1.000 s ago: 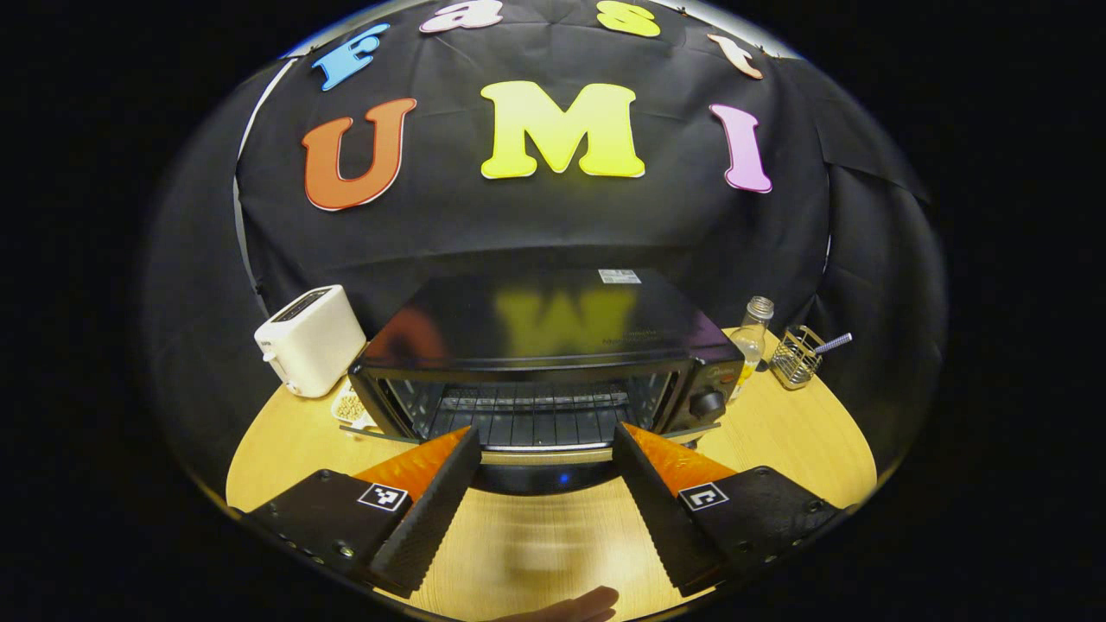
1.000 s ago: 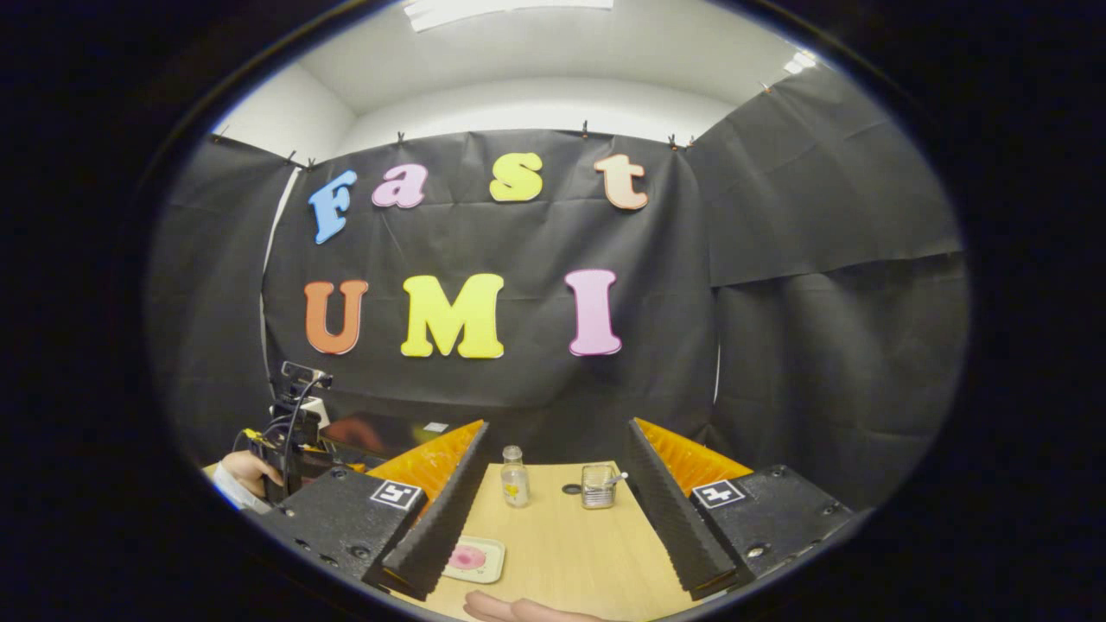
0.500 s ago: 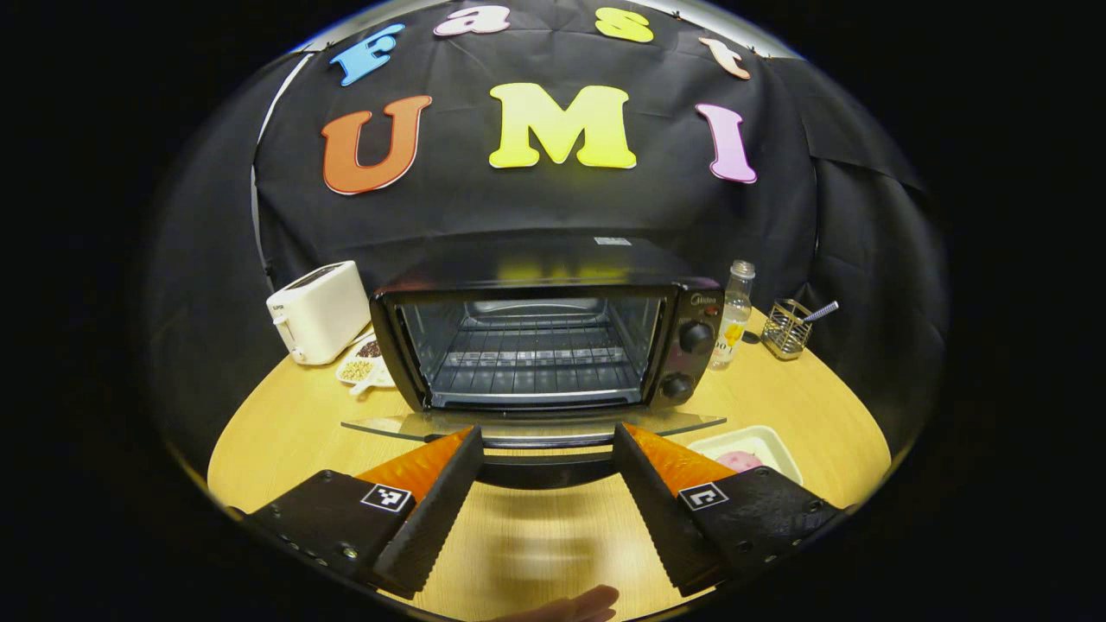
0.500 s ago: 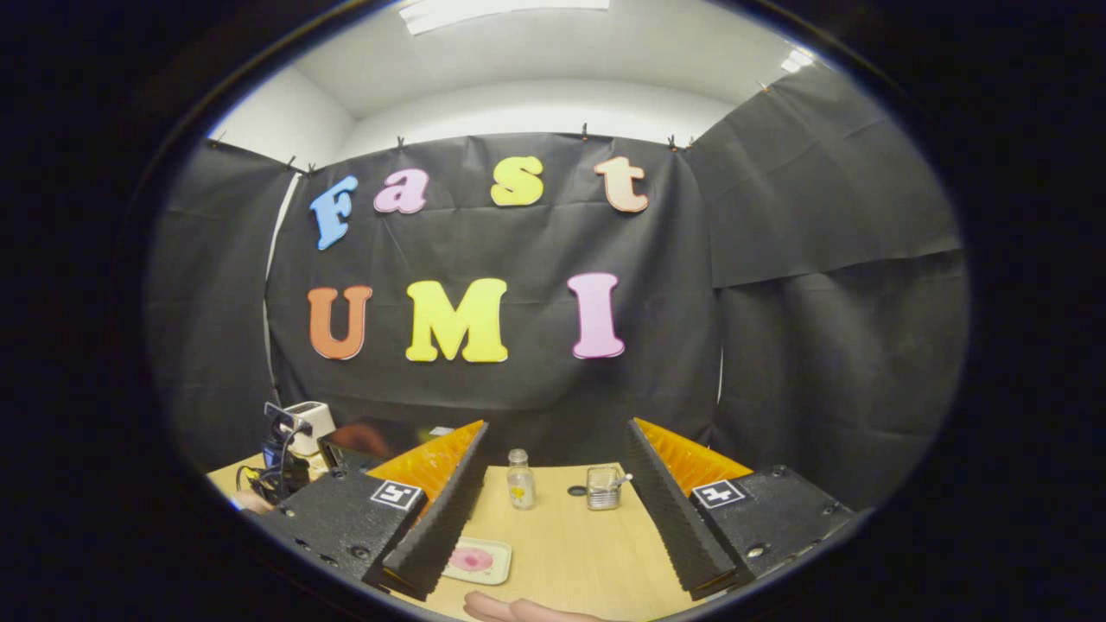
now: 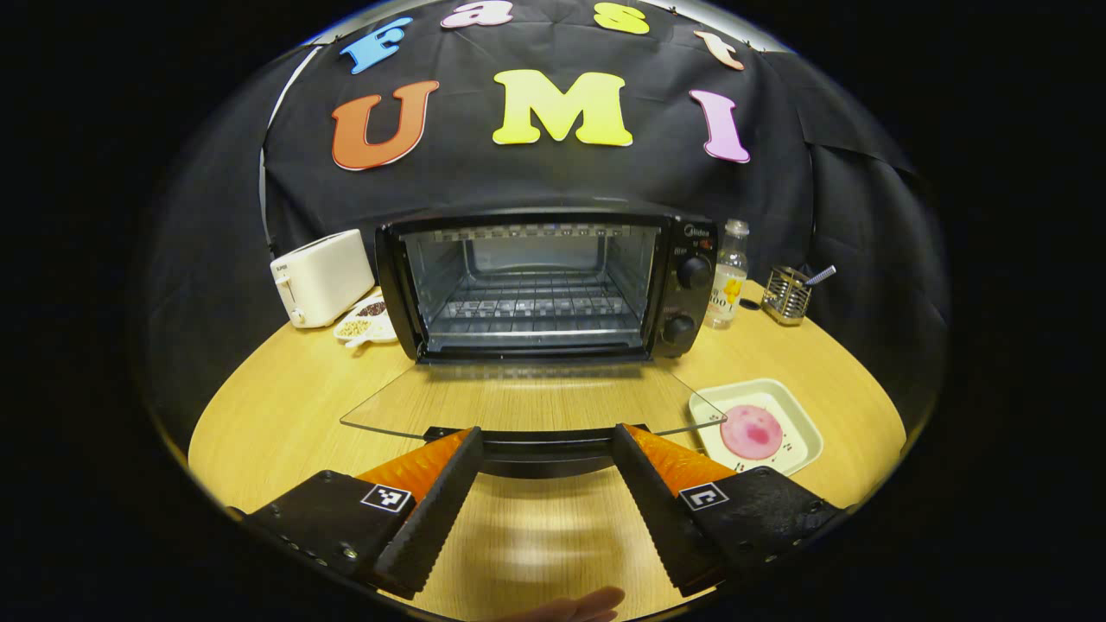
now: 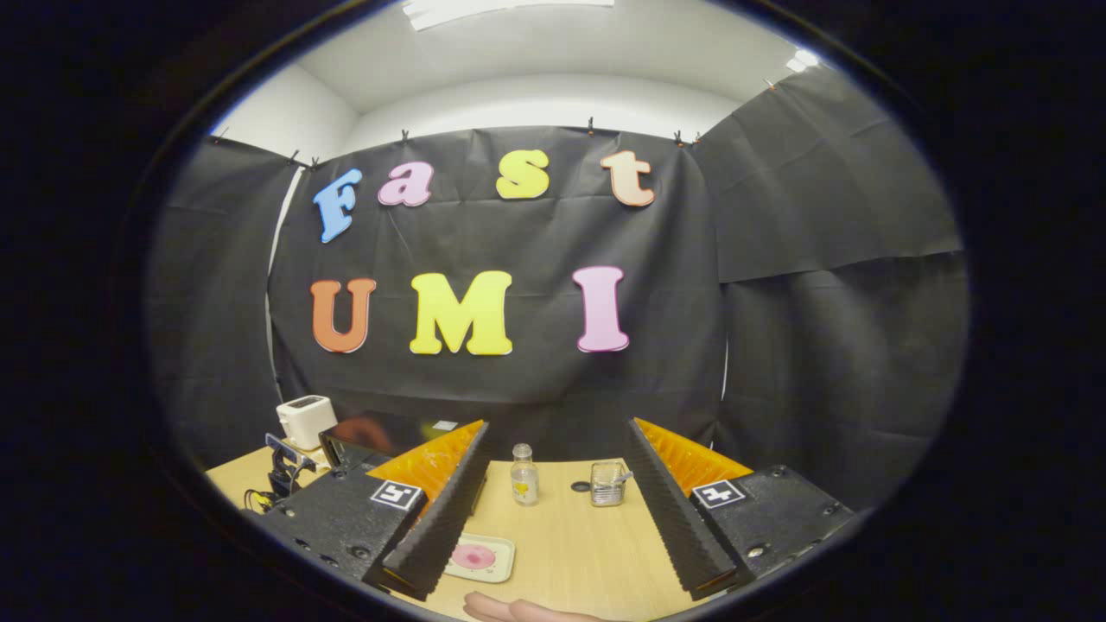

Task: Open the electric oven with the left hand, put the food in, and close the electric oven.

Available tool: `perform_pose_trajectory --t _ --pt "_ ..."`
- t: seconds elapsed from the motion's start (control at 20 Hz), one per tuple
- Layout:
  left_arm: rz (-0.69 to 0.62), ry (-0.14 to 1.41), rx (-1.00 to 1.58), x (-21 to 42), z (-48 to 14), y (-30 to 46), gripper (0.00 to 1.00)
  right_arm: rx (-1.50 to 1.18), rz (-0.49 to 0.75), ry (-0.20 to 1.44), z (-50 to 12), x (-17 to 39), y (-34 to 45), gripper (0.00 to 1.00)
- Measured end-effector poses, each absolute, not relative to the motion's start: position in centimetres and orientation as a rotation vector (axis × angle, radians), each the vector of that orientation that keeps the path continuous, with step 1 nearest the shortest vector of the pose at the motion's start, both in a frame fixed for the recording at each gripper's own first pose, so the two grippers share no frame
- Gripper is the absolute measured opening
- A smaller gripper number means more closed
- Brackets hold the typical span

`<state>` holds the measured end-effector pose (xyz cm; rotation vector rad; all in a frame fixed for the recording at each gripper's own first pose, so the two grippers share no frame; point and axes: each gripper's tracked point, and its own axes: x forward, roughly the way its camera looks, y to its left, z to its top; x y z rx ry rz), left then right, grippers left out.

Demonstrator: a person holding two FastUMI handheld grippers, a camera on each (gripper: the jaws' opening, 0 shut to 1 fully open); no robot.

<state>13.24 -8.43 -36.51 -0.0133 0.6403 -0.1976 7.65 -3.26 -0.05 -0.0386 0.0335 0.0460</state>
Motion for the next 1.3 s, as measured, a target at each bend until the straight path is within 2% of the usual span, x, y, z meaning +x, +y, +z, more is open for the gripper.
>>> perform_pose_trajectory --t 0.2,0.55,0.7,0.85,0.95,1.1,1.3 --pt "-0.191 0.744 -0.025 11.8 -40.3 -8.6 0.96 -0.038 0.05 0.071 -1.0 7.9 -2.9 0.96" --pt "-0.171 0.688 -0.06 11.8 -38.9 -7.9 0.97 -0.044 0.075 0.143 -3.0 8.4 -2.7 0.96" --pt "-0.162 0.604 -0.065 12.0 -35.7 -7.2 0.96 -0.028 0.091 0.216 -5.3 9.1 -2.1 0.99" --pt "-0.129 0.509 -0.051 12.2 -31.5 -6.2 0.96 -0.029 0.092 0.299 -8.0 10.6 -2.0 0.96" --pt "-0.155 0.449 -0.039 12.1 -28.7 -6.5 0.96 -0.022 0.084 0.357 -10.1 11.9 -1.9 0.96" --pt "-0.18 0.364 -0.039 11.8 -24.3 -6.6 0.95 0.017 0.137 0.501 -14.6 13.4 0.0 0.96" --pt "-0.151 0.256 -0.038 11.5 -19.2 -6.0 0.95 0.041 0.141 0.687 -21.2 15.9 0.8 0.99"
